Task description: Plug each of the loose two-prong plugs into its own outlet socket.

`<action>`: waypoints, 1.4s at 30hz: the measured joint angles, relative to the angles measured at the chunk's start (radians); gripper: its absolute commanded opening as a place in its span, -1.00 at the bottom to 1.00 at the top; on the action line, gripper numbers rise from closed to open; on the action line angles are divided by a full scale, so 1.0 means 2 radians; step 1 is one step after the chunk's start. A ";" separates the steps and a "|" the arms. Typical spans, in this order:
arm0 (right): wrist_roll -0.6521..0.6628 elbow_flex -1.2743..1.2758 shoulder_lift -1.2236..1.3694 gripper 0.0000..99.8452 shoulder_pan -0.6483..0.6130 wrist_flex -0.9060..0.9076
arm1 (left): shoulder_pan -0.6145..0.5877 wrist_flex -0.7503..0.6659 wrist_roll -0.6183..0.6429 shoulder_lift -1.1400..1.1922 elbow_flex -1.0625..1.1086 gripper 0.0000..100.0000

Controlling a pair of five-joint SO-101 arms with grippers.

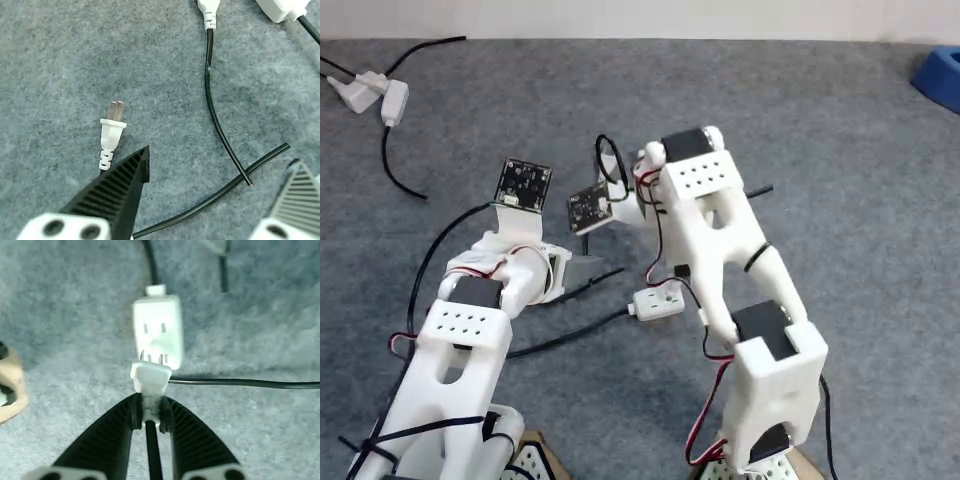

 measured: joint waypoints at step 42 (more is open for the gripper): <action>-0.005 -0.050 0.028 -0.98 0.015 0.000 | 0.006 0.000 0.000 0.000 0.000 -0.20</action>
